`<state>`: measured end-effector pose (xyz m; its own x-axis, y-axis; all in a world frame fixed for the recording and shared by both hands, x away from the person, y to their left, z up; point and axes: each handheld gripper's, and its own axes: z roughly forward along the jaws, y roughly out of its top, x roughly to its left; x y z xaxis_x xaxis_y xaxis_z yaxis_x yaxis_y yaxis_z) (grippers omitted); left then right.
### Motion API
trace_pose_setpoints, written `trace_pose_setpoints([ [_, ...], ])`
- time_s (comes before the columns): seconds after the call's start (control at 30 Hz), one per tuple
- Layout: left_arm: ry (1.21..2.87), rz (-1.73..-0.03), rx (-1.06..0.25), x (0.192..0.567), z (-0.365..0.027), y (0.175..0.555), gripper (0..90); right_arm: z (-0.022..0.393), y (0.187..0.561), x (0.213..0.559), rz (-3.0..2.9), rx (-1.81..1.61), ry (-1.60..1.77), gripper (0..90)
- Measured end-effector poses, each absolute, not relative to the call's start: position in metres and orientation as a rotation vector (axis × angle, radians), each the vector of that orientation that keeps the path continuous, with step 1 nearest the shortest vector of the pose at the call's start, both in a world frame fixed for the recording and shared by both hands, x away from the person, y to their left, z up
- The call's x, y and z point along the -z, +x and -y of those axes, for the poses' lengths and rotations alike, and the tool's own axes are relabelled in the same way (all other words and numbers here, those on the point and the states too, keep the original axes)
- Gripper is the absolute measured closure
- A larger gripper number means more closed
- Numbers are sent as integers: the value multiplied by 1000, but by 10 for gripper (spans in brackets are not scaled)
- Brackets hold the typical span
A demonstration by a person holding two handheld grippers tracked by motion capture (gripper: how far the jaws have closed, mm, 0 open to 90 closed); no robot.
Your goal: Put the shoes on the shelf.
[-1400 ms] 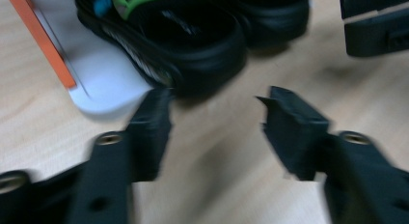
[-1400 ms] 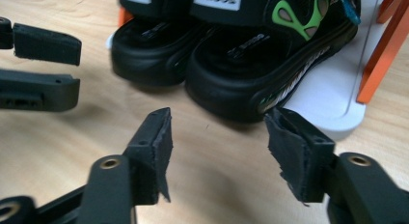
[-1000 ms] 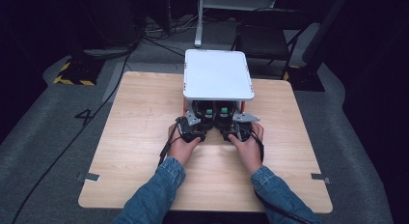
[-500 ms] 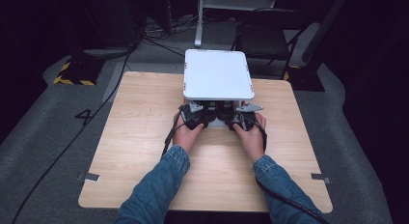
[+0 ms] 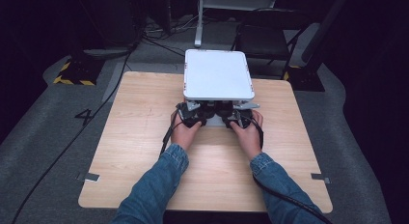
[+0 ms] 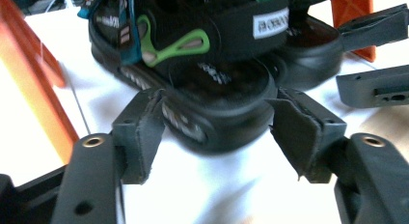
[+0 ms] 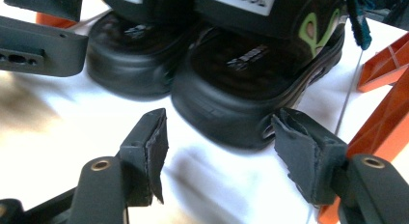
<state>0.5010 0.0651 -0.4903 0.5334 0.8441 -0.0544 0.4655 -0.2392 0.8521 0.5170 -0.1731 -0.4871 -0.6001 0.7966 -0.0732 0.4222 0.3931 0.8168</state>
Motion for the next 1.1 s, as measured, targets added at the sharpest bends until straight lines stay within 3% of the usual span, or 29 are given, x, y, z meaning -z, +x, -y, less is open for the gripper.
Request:
trace_pose_setpoints([
  [0.23,1850,-1059,-473,478,-78,465,324,178,485,466,-2201,-1125,1028,323],
  [0.53,1878,-968,-532,433,-98,417,298,201,447,426,-2149,-1233,1049,291],
  [1.0,1935,-1019,-561,407,-176,361,193,271,401,393,-2125,-1291,1106,275],
  [1.1,1978,-1027,-550,409,-190,359,177,288,394,392,-2114,-1311,1130,234],
])
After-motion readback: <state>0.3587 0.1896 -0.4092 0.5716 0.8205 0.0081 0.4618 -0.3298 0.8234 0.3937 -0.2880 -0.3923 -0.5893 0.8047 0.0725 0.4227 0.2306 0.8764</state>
